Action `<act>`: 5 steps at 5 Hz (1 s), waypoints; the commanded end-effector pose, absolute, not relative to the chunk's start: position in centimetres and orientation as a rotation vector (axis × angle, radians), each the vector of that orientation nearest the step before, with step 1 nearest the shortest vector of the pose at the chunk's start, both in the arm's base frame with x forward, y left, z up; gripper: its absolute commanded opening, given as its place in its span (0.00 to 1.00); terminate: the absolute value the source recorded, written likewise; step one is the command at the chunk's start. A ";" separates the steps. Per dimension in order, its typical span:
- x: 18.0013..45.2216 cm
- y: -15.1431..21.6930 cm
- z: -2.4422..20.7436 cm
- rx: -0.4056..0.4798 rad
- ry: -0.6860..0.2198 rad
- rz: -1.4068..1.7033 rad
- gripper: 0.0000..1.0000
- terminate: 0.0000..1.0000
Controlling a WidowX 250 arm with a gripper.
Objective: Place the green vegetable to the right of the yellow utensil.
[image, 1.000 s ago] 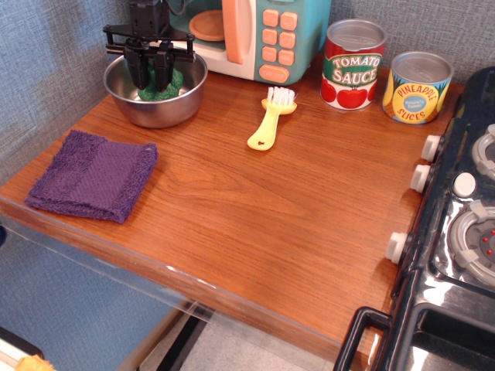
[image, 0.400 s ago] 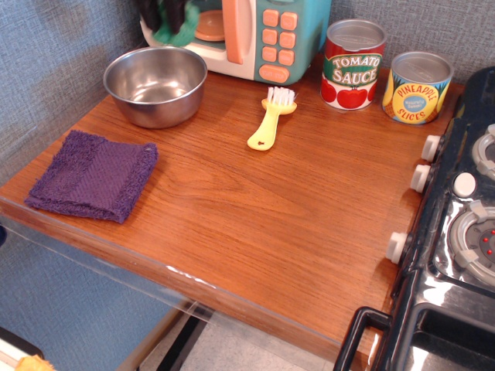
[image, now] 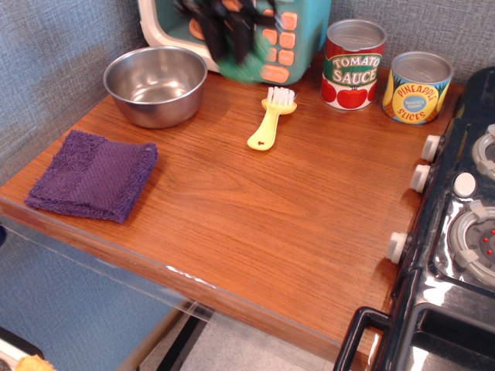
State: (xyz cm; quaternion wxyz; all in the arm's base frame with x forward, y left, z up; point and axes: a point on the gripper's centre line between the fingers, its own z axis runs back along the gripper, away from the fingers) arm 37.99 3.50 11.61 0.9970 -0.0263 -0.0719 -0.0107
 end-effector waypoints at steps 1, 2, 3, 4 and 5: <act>38.8 -2.9 10.6 -0.066 -0.115 -0.149 0.00 0.00; 39.5 -4.5 9.0 -0.044 -0.075 -0.179 0.00 0.00; 40.4 -4.7 7.3 -0.012 -0.043 -0.162 0.00 0.00; 40.7 -4.3 6.3 0.003 -0.018 -0.153 0.00 0.00; 40.3 -4.4 6.0 0.009 0.003 -0.156 0.00 0.00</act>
